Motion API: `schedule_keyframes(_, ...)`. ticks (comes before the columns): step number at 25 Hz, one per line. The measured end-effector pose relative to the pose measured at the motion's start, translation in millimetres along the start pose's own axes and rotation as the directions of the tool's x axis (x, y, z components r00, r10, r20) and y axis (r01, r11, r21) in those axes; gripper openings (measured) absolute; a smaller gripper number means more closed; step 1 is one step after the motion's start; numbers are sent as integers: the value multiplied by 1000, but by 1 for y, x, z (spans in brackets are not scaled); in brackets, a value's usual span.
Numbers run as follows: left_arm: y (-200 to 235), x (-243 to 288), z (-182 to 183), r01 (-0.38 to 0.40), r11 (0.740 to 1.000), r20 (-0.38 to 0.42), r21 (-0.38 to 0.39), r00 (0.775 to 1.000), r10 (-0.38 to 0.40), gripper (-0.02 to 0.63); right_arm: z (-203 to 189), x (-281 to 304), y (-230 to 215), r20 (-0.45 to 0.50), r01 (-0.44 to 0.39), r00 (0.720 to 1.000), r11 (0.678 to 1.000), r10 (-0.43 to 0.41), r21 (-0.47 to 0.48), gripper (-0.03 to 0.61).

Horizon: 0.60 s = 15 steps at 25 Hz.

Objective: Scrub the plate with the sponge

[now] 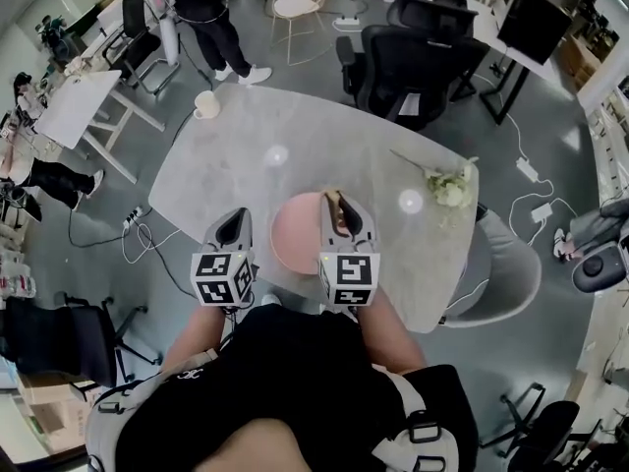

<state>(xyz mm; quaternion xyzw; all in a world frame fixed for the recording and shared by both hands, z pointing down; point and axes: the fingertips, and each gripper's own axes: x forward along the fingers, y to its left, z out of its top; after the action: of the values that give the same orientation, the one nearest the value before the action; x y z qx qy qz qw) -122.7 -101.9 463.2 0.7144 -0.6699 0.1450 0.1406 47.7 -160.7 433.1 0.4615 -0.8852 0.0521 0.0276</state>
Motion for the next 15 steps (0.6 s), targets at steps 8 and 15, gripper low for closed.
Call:
schedule_keyframes(8,7,61,-2,158,983,-83,95,985,-150,5,-6,16,-15,-38,155,987,987,-154,28,64)
schedule_keyframes(15,1,107,-29,290,944,-185,160,948,-259,6,-9,12,-28,-66,273,960,962,-271,15,64)
